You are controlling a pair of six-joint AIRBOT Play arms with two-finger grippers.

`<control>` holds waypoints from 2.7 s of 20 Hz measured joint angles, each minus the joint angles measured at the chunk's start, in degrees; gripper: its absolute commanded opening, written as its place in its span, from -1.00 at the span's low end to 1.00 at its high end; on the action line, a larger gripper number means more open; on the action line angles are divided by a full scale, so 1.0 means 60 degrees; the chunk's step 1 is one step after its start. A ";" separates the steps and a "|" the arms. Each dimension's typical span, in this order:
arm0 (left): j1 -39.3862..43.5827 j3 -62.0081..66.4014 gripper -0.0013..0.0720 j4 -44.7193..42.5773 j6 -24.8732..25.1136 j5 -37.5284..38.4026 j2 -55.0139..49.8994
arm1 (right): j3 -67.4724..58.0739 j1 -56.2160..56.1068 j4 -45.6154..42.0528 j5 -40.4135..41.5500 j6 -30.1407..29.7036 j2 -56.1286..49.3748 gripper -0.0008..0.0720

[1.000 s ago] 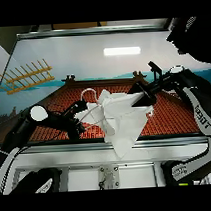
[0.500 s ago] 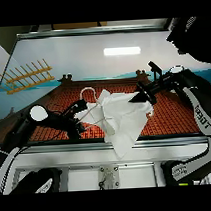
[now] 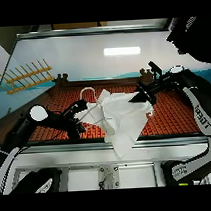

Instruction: Fold the clothes and pants, and hang the long-sleeved shirts on hangers.

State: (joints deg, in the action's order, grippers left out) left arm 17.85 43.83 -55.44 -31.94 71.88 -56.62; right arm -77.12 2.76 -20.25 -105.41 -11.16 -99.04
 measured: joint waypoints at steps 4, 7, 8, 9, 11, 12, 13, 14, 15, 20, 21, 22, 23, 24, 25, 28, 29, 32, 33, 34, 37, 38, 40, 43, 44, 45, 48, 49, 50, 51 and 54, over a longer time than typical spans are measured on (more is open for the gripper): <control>0.0007 0.0015 0.29 0.0175 -0.0073 -0.0164 -0.0004 | 0.0007 -0.0004 0.0058 0.0004 0.0036 -0.0004 -0.93; 0.0011 0.0015 0.29 0.0051 -0.0368 -0.0036 0.0000 | 0.0007 -0.0011 0.0022 0.0007 0.0036 -0.0004 -0.94; 0.0011 0.0015 0.29 0.0036 -0.0510 -0.0051 0.0000 | 0.0007 -0.0007 0.0015 0.0007 0.0044 -0.0007 -0.94; 0.0011 0.0015 0.29 0.0033 -0.0670 -0.0044 0.0000 | 0.0007 -0.0004 0.0022 0.0007 0.0098 -0.0004 -0.94; 0.0011 0.0015 0.29 0.0000 -0.1075 -0.0029 0.0004 | 0.0011 -0.0004 0.0131 0.0018 0.0186 -0.0007 -0.94; 0.0015 0.0015 0.29 0.0000 -0.1300 -0.0015 0.0004 | 0.0011 0.0000 0.0226 0.0025 0.0222 -0.0007 -0.94; 0.0015 0.0015 0.29 -0.0004 -0.1512 0.0004 0.0007 | 0.0011 0.0000 0.0331 0.0036 0.0259 -0.0007 -0.94; 0.0015 0.0015 0.29 -0.0007 -0.1687 0.0025 0.0007 | 0.0011 0.0000 0.0415 0.0066 0.0324 -0.0007 -0.94; 0.0015 0.0015 0.29 -0.0011 -0.1858 0.0051 0.0018 | 0.0011 0.0000 0.0484 0.0146 0.0426 -0.0007 -0.94; -0.0135 0.0015 0.29 -0.0222 -0.2379 0.0015 0.0495 | 0.0011 -0.0004 0.0718 0.0710 0.0827 -0.0007 -0.94; -0.0226 0.0015 0.29 -0.0248 -0.2433 0.0015 0.0616 | 0.0011 -0.0004 0.0794 0.0765 0.0867 -0.0004 -0.94; -0.0328 0.0015 0.29 -0.0277 -0.2503 0.0029 0.0729 | 0.0011 -0.0007 0.0903 0.0841 0.0878 0.0004 -0.94; -0.0419 0.0015 0.29 -0.0277 -0.2583 0.0033 0.0809 | 0.0011 -0.0004 0.1049 0.0882 0.0892 0.0007 -0.94; -0.0499 0.0015 0.29 -0.0306 -0.2612 0.0047 0.0860 | 0.0011 0.0000 0.1220 0.0900 0.0878 0.0007 -0.94; -0.0546 0.0015 0.29 -0.0295 -0.2637 0.0069 0.0903 | 0.0011 -0.0004 0.1402 0.0911 0.0900 0.0011 -0.94; -0.0681 0.0015 0.29 -0.0288 -0.2787 0.0022 0.0973 | 0.0011 -0.0004 0.1989 0.0973 0.0976 0.0011 -0.94; -0.0772 0.0015 0.29 -0.0291 -0.2878 0.0022 0.0984 | 0.0011 -0.0004 0.2113 0.0991 0.0984 0.0015 -0.94; -0.1246 0.0015 0.29 -0.0288 -0.3246 -0.0051 0.1002 | 0.0011 -0.0004 0.2317 0.1078 0.1104 0.0015 -0.94; -0.1446 0.0015 0.29 -0.0280 -0.3333 -0.0109 0.1009 | 0.0011 -0.0004 0.2368 0.1100 0.1115 0.0015 -0.94; -0.1610 0.0015 0.29 -0.0248 -0.3406 -0.0135 0.1009 | 0.0011 0.0000 0.2386 0.1104 0.1115 0.0015 -0.94; -0.1909 0.0015 0.29 -0.0186 -0.3501 -0.0262 0.1009 | 0.0011 0.0000 0.2426 0.1096 0.1235 0.0015 -0.94; -0.1963 0.0015 0.29 -0.0153 -0.3530 -0.0306 0.1009 | 0.0011 0.0000 0.2408 0.1100 0.1297 0.0018 -0.94; -0.2102 0.0131 0.29 -0.0069 -0.3541 -0.0393 0.1009 | 0.0011 0.0000 0.2135 0.1180 0.1355 0.0084 -0.94; -0.2408 0.0634 0.29 -0.0004 -0.3639 -0.0423 0.1009 | 0.0007 0.0004 0.1665 0.1617 0.1486 0.0284 -0.94; -0.2546 0.0823 0.29 0.0000 -0.3716 -0.0444 0.1009 | 0.0011 0.0007 0.1566 0.1515 0.1548 0.0364 -0.94; -0.2707 0.1002 0.29 -0.0015 -0.3796 -0.0455 0.1009 | 0.0011 0.0011 0.1443 0.1526 0.1548 0.0477 -0.94; -0.3253 0.1355 0.29 -0.0051 -0.4189 -0.0484 0.1027 | 0.0011 0.0098 0.1319 0.1574 0.1592 0.0816 -0.94; -0.3424 0.1377 0.24 -0.0076 -0.4397 -0.0510 0.1078 | 0.0011 0.0153 0.1297 0.1581 0.1632 0.0965 -0.94; -0.3581 0.1337 0.23 -0.0080 -0.4677 -0.0546 0.1180 | 0.0011 0.0222 0.1286 0.1581 0.1741 0.1151 -0.94; -0.3672 0.1228 0.23 -0.0080 -0.4954 -0.0601 0.1322 | 0.0011 0.0295 0.1279 0.1581 0.1843 0.1359 -0.94; -0.3479 0.0561 0.24 -0.0080 -0.6043 -0.1151 0.2022 | 0.0011 0.0484 0.1220 0.1672 0.2131 0.2047 -0.94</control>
State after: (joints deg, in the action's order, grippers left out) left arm -3.03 47.20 -55.92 -68.20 64.97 -44.49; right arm -77.06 5.67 -12.93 -95.37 1.63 -86.76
